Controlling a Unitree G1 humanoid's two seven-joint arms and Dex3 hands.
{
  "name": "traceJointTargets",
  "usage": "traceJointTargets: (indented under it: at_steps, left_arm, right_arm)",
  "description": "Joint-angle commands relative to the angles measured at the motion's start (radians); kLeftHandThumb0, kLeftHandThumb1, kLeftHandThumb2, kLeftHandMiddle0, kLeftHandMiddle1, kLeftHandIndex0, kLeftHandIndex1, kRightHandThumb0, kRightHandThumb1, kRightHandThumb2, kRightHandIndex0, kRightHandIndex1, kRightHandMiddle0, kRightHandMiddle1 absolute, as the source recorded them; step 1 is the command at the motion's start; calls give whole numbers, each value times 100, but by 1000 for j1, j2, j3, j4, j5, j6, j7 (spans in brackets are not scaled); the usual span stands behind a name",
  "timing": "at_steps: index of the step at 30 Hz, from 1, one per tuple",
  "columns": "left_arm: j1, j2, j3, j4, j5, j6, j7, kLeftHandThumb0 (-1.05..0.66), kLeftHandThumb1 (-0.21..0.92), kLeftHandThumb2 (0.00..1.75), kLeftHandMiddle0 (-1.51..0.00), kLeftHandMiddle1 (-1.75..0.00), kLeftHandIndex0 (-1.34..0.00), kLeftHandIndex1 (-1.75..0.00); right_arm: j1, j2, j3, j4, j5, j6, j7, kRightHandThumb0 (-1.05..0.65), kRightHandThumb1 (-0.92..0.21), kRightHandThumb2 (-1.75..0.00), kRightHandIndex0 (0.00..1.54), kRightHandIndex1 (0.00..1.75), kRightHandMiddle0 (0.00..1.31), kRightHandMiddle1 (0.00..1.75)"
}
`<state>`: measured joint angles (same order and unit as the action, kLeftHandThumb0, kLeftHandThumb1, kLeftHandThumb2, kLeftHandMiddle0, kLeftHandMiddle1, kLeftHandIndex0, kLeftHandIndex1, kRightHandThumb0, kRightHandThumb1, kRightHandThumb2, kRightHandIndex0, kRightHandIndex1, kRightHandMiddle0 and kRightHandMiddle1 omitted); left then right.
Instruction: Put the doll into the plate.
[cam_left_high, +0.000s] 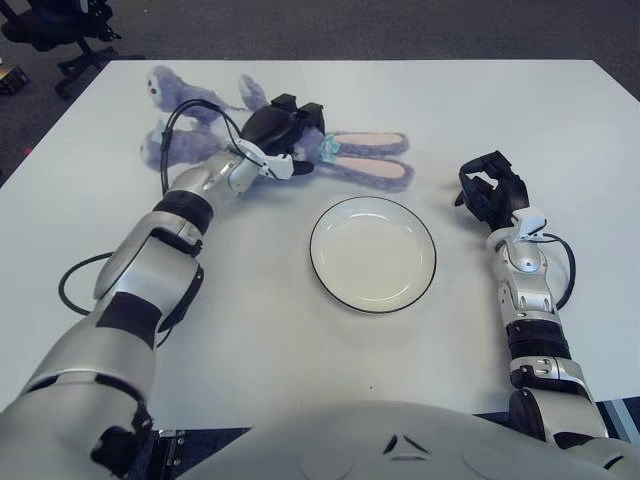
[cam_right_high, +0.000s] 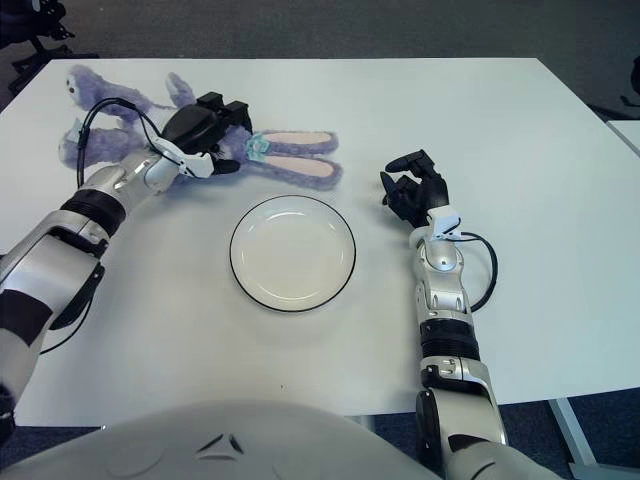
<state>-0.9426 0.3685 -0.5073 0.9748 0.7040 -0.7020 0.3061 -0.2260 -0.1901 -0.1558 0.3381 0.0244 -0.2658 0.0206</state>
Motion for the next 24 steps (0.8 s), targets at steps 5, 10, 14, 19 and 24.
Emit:
traceJointTargets:
  at_steps: [5,10,14,19,24]
  left_arm:
    - [20,28,38,-121,-28,-78,-12,44,40,120,-54,-175,-59,-175]
    - [51,39,54,-194,-34,-90,-37,44,40,120,-53,-175,-59,-175]
    - [84,52,76,-282,-59,-91,-83,44,41,119,-53,-175,-59,-175]
    - [116,58,104,-377,-77,-60,-140,44,41,119,-53,-175,-59,-175]
    - [140,58,126,-444,-84,-33,-178,44,41,119,-53,-175,-58,-175]
  right_arm:
    - [39,10,16,23,-17,41,-6,-35,-92,-40,77,162,32,161]
    - [40,8,19,16,-20,49,-11,-35,-92,-40,77,164,32,161]
    - [35,5,22,18,-27,58,-18,-35,-92,-40,77,164,32,161]
    - [34,4,24,15,-30,62,-22,-35,-92,-40,77,165,32,161]
    - [36,3,26,11,-33,65,-26,-35,-92,-40,77,165,33,161]
